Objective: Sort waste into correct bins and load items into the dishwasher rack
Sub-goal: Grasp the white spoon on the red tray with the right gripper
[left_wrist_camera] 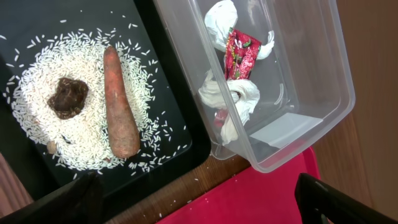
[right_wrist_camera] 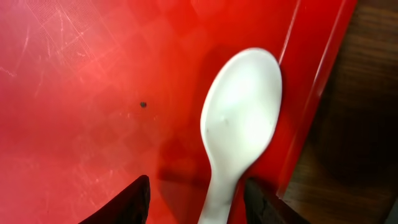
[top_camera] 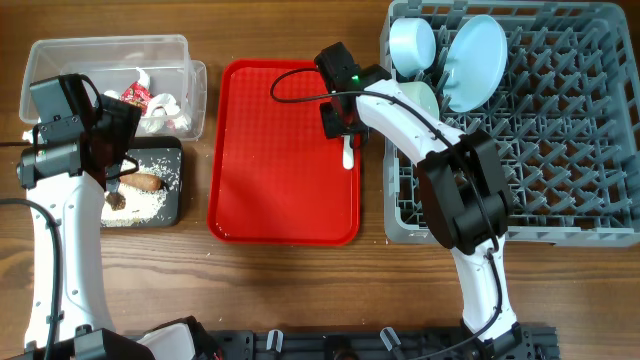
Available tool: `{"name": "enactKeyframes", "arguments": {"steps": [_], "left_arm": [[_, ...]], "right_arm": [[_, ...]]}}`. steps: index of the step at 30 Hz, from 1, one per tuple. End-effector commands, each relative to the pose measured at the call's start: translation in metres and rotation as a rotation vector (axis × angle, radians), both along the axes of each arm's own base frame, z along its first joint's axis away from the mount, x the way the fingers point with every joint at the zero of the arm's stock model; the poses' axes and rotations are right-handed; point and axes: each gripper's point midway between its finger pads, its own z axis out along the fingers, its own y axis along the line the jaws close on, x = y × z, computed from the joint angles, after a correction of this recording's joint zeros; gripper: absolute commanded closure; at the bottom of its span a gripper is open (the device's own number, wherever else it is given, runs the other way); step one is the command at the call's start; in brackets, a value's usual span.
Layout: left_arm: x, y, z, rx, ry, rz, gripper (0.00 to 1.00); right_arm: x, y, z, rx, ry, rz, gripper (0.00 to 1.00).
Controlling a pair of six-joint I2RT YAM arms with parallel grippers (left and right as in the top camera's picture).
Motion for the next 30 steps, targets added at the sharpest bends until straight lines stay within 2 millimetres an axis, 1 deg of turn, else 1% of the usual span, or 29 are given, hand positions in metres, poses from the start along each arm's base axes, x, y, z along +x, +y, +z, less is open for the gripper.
{"name": "enactKeyframes", "arguments": {"steps": [1,4,6,10,12,13,14,16,18,19,20,22,23,24,25,26,28,29,30], "left_arm": [[0.001,0.001,0.006,0.019,-0.012,-0.007,0.0],[0.001,0.001,0.006,0.019,-0.012,-0.007,0.0],[0.001,0.001,0.006,0.019,-0.012,-0.007,0.0],[0.001,0.001,0.006,0.019,-0.012,-0.007,0.0],[0.001,0.001,0.006,0.019,-0.012,-0.007,0.0],[0.001,0.001,0.006,0.019,-0.012,-0.007,0.0],[0.001,0.001,0.006,0.019,-0.012,-0.007,0.0],[0.001,0.001,0.006,0.019,-0.012,-0.007,0.0],[0.001,0.001,0.006,0.019,-0.012,-0.007,0.0],[0.001,0.001,0.006,0.019,-0.012,-0.007,0.0],[0.001,0.001,0.006,0.019,-0.012,-0.007,0.0],[0.001,0.001,0.006,0.019,-0.012,-0.007,0.0],[0.001,0.001,0.006,0.019,-0.012,-0.007,0.0],[0.001,0.001,0.006,0.019,-0.012,-0.007,0.0],[0.001,0.001,0.006,0.019,-0.012,-0.007,0.0],[0.001,0.001,0.006,0.019,-0.012,-0.007,0.0],[0.001,0.001,0.006,0.019,-0.012,-0.007,0.0],[0.001,0.001,0.006,0.019,-0.012,-0.007,0.0],[0.001,0.001,0.006,0.019,-0.012,-0.007,0.0]], "right_arm": [[0.0,-0.007,-0.023,-0.047,0.018,0.012,0.55],[-0.003,-0.008,-0.029,-0.059,0.034,0.027,0.75],[-0.004,-0.009,-0.029,-0.064,0.041,0.035,0.86],[-0.008,-0.01,-0.03,-0.066,0.058,0.039,0.96],[-0.009,-0.01,-0.027,-0.067,0.06,0.039,0.96],[-0.008,-0.01,-0.022,-0.066,0.057,0.039,0.96],[-0.006,-0.009,-0.011,-0.061,0.048,0.039,0.96],[-0.001,-0.006,0.017,-0.039,0.006,0.038,0.96],[0.002,-0.004,0.049,-0.009,-0.05,0.037,0.96],[0.003,-0.004,0.078,0.015,-0.098,0.037,0.96],[0.002,-0.005,0.099,0.033,-0.131,0.035,0.96],[-0.004,-0.013,0.16,0.079,-0.231,0.034,0.96],[-0.007,-0.017,0.179,0.089,-0.261,0.037,0.96],[-0.015,-0.03,0.209,0.096,-0.306,0.024,0.96],[-0.02,-0.044,0.225,0.079,-0.332,0.0,0.96],[-0.027,-0.07,0.243,0.033,-0.361,-0.05,0.96],[-0.037,-0.111,0.255,-0.03,-0.362,-0.148,0.96],[-0.045,-0.146,0.254,-0.071,-0.326,-0.265,0.96],[-0.05,-0.161,0.25,-0.081,-0.296,-0.318,0.95]]}}
